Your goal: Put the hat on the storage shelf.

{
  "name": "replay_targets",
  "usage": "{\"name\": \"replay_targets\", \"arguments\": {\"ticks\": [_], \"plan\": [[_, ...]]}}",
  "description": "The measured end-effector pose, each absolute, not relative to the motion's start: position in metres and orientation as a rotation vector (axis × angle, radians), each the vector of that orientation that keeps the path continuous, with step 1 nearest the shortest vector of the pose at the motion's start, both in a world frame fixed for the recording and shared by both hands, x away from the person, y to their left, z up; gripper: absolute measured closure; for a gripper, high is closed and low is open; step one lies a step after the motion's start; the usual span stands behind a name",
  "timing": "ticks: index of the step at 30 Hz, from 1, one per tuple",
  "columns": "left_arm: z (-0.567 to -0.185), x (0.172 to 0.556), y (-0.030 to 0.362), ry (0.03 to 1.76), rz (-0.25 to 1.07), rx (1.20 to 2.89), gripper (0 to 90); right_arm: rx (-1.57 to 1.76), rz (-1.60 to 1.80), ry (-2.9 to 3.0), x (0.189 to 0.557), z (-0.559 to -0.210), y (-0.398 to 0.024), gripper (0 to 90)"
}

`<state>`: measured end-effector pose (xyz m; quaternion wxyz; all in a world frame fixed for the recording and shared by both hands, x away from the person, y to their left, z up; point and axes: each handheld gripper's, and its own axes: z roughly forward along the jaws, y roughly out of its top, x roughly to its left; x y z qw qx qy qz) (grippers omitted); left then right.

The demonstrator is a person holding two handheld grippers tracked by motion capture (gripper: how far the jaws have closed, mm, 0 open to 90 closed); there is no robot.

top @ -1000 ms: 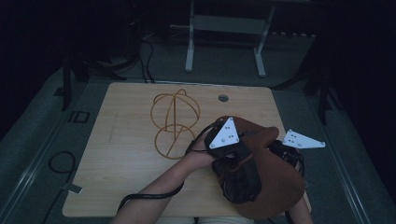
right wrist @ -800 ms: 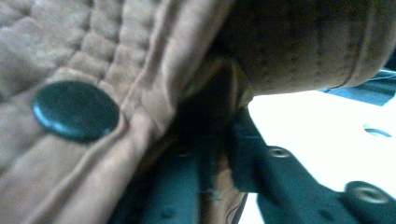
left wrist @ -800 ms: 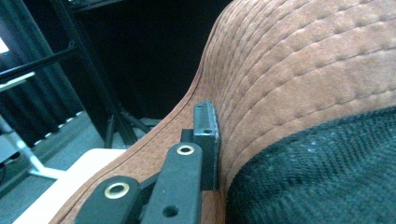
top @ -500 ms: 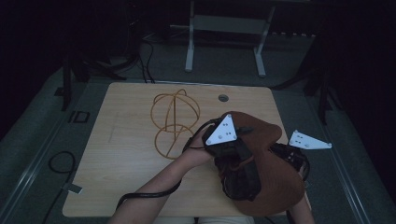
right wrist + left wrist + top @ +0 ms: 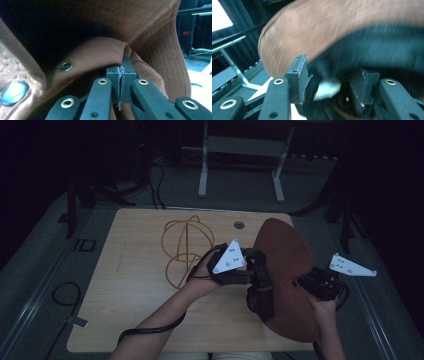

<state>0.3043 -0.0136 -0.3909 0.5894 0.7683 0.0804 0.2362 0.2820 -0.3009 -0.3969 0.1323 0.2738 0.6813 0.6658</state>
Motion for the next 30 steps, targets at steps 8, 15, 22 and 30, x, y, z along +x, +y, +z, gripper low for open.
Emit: {"name": "replay_targets", "arguments": {"ticks": [8,15,22,30], "plan": [[-0.4,0.297,0.01,0.251,0.545,1.814,45.3,0.838,1.938,1.901,0.291,-0.384,-0.308,88.3],[-0.42,0.292,0.04,0.328,0.539,1.82,35.7,0.849,1.915,1.893,0.306,-0.374,-0.302,88.2],[-0.445,0.287,0.07,0.414,0.533,1.839,17.5,0.845,1.898,1.911,0.326,-0.364,-0.289,88.1],[-0.469,0.281,0.098,0.476,0.504,1.851,15.0,0.833,1.895,1.941,0.343,-0.357,-0.269,88.1]]}}
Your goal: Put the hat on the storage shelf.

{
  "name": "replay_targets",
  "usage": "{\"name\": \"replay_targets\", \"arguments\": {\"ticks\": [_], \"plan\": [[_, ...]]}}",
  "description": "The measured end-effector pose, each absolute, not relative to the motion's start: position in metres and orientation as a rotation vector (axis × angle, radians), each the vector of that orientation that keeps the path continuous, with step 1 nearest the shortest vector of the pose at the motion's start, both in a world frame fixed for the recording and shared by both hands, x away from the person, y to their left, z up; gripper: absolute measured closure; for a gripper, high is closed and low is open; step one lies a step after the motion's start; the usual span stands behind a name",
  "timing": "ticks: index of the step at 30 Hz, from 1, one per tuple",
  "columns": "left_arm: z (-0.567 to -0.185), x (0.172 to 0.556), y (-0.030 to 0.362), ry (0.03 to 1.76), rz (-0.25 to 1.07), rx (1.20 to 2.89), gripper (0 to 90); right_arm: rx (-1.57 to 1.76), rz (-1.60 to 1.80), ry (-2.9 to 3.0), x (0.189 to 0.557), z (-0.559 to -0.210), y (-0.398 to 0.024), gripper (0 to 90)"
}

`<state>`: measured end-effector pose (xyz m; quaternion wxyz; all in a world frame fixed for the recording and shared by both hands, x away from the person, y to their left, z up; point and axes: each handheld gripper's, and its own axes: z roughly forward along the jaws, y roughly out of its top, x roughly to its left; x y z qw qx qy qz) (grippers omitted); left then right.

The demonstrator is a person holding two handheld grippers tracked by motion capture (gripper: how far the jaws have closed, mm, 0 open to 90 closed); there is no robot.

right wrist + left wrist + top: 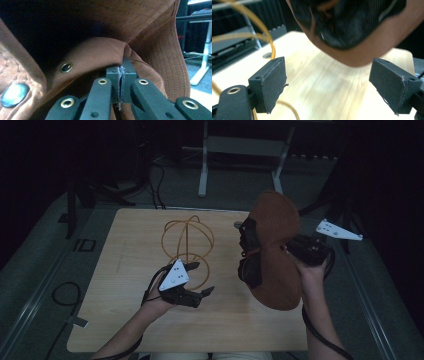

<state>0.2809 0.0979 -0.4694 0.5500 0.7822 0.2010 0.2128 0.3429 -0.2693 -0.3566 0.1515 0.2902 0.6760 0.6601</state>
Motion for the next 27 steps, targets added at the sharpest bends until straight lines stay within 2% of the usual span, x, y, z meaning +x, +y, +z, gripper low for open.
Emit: {"name": "replay_targets", "arguments": {"ticks": [11,19,23,27], "plan": [[-0.533,0.269,0.137,0.638,0.513,1.95,15.0,0.829,1.901,1.983,0.372,-0.347,-0.238,88.1],[-0.551,0.259,0.179,0.747,0.59,1.984,15.0,0.842,1.873,2.003,0.394,-0.342,-0.217,88.0],[-0.557,0.257,0.201,0.847,0.553,2.023,15.1,0.858,1.877,2.007,0.403,-0.343,-0.21,88.0],[-0.566,0.252,0.22,0.971,0.571,2.053,15.1,0.863,1.863,2.003,0.412,-0.34,-0.201,88.0]]}}
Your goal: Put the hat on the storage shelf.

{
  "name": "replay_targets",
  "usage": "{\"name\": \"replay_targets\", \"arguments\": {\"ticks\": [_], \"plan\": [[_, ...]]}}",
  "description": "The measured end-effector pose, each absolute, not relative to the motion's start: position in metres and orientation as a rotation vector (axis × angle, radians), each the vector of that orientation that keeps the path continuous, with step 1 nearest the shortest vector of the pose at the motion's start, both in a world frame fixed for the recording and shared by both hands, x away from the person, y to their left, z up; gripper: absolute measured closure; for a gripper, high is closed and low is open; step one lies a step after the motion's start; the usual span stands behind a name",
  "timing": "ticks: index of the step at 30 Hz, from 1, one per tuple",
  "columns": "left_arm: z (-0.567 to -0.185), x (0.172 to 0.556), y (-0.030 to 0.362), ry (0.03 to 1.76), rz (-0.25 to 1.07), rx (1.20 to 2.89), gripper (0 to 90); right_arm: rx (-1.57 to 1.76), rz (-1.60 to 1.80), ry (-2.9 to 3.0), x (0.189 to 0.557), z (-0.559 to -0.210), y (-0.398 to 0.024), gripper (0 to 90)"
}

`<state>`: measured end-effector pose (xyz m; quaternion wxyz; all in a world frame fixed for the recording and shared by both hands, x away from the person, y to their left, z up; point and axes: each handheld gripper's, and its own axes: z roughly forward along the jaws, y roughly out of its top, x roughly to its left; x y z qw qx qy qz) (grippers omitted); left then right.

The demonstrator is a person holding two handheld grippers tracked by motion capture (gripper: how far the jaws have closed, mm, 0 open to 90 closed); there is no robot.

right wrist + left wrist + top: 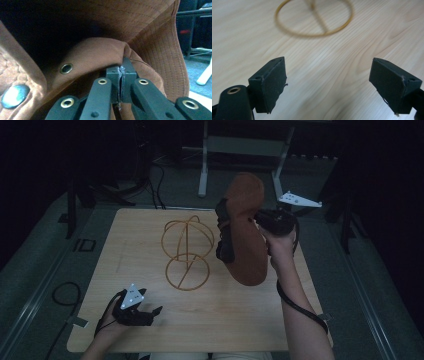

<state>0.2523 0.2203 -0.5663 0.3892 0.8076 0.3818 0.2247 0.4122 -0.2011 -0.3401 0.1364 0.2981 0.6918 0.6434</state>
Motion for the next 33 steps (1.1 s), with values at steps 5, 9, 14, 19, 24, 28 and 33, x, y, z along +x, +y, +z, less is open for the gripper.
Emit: {"name": "replay_targets", "arguments": {"ticks": [5,9,14,19,24,28,33], "plan": [[-0.573,0.246,0.242,1.09,0.611,1.994,15.1,0.861,1.843,1.984,0.423,-0.333,-0.186,88.0],[-0.575,0.234,0.264,1.183,0.676,1.904,15.1,0.852,1.852,1.977,0.43,-0.32,-0.167,88.0],[-0.574,0.231,0.276,1.228,0.708,1.83,15.1,0.772,1.819,2.052,0.429,-0.308,-0.129,87.9],[-0.574,0.232,0.28,1.254,0.706,1.799,15.1,0.698,1.756,2.213,0.43,-0.31,-0.089,87.7],[-0.574,0.232,0.281,1.258,0.706,1.792,15.2,0.648,1.652,2.343,0.429,-0.324,-0.055,85.8],[-0.575,0.232,0.281,1.26,0.703,1.79,15.2,0.589,1.617,2.447,0.427,-0.335,-0.038,67.2],[-0.575,0.231,0.281,1.261,0.705,1.789,15.2,0.546,1.583,2.5,0.423,-0.346,-0.026,41.6]]}}
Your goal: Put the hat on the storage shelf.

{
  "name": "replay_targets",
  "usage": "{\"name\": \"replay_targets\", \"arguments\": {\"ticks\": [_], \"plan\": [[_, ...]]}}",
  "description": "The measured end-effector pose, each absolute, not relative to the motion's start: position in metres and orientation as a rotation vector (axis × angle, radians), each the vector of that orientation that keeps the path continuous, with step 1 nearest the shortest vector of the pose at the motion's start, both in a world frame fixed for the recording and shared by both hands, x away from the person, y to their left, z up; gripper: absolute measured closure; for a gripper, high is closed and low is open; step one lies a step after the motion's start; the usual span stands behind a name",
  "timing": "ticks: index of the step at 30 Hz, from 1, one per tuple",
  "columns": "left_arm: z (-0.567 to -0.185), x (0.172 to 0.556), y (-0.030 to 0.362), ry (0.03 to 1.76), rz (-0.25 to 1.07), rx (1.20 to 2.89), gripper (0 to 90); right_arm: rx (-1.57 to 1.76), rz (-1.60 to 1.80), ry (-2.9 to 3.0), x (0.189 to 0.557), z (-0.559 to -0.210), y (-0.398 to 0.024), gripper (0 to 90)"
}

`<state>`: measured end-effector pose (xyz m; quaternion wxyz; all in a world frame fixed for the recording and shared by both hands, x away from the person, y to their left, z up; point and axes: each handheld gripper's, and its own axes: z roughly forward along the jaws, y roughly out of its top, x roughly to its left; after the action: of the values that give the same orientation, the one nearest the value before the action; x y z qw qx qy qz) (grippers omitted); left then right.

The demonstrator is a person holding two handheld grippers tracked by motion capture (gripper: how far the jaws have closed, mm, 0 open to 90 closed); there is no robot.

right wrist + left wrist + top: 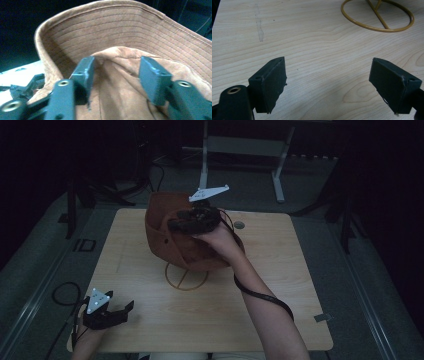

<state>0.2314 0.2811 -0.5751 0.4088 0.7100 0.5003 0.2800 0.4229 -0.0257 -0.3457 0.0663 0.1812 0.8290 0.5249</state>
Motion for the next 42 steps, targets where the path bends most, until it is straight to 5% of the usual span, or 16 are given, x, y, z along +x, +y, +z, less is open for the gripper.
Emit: {"name": "replay_targets", "arguments": {"ticks": [4,14,42], "plan": [[-0.576,0.231,0.28,1.261,0.709,1.79,15.2,0.517,1.534,2.498,0.417,-0.345,-0.023,26.0],[-0.577,0.232,0.281,1.272,0.706,1.787,15.2,0.469,1.565,2.409,0.405,-0.332,-0.051,14.3],[-0.579,0.232,0.279,1.283,0.709,1.805,15.2,0.677,1.454,2.303,0.396,-0.379,-0.181,14.3]]}}
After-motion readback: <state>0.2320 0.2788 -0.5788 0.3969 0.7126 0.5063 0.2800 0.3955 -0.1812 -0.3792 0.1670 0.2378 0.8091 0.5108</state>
